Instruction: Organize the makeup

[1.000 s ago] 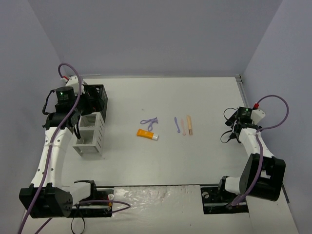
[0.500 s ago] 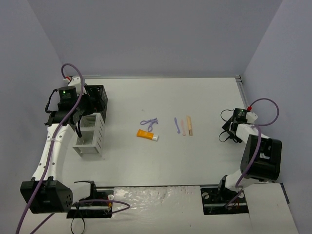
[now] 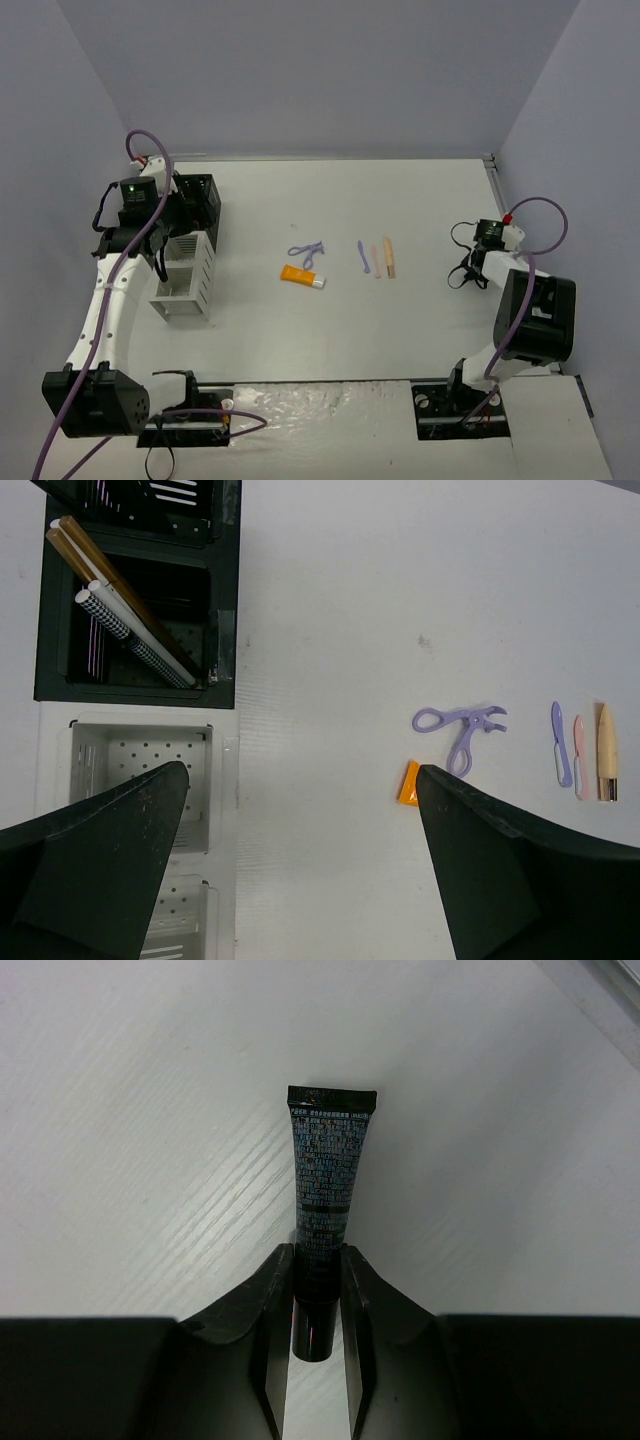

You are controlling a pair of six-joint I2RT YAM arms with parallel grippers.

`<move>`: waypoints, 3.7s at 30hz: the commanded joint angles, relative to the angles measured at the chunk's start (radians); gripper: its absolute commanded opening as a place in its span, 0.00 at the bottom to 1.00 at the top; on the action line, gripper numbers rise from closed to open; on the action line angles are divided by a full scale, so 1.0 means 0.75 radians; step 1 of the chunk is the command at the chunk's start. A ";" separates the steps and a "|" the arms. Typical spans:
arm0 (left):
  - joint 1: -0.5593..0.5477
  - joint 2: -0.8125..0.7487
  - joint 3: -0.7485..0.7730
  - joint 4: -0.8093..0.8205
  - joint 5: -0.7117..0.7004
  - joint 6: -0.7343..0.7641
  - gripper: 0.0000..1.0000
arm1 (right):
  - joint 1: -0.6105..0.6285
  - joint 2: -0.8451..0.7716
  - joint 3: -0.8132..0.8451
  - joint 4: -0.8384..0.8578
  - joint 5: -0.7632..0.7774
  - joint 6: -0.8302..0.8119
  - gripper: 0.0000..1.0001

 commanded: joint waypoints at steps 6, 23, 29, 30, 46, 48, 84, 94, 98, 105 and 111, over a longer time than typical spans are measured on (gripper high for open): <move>-0.091 -0.049 0.088 0.025 0.246 -0.173 0.97 | 0.576 -0.429 0.099 0.128 -0.114 -0.184 0.00; -0.637 -0.082 0.162 0.303 0.231 -0.480 0.97 | 1.391 -0.523 0.226 0.576 -0.626 -0.552 0.01; -0.727 -0.056 0.143 0.318 0.132 -0.489 0.96 | 1.438 -0.493 0.251 0.591 -0.640 -0.564 0.02; -0.744 -0.047 0.142 0.323 0.121 -0.492 0.95 | 1.445 -0.486 0.255 0.594 -0.640 -0.566 0.02; -0.803 -0.026 0.109 0.317 0.037 -0.508 0.23 | 1.459 -0.460 0.239 0.649 -0.583 -0.542 0.02; -0.803 -0.027 0.111 0.312 0.037 -0.502 0.14 | 1.459 -0.456 0.243 0.649 -0.578 -0.540 0.04; 0.080 0.054 -0.102 0.499 -0.537 -0.065 0.00 | 1.225 -0.705 0.020 0.339 -0.307 -0.530 1.00; 0.107 0.083 -0.199 0.494 -0.566 -0.164 0.13 | 1.190 -0.695 0.002 0.302 -0.219 -0.509 1.00; 0.107 0.067 -0.182 0.435 -0.606 -0.208 0.43 | 1.177 -0.671 -0.003 0.275 -0.162 -0.483 1.00; 0.107 -0.002 -0.091 0.280 -0.605 -0.197 0.74 | 1.104 -0.566 -0.001 0.148 -0.021 -0.357 0.99; 0.107 -0.058 0.020 0.175 -0.402 -0.109 0.94 | 0.983 -0.476 -0.038 0.076 0.002 -0.213 0.95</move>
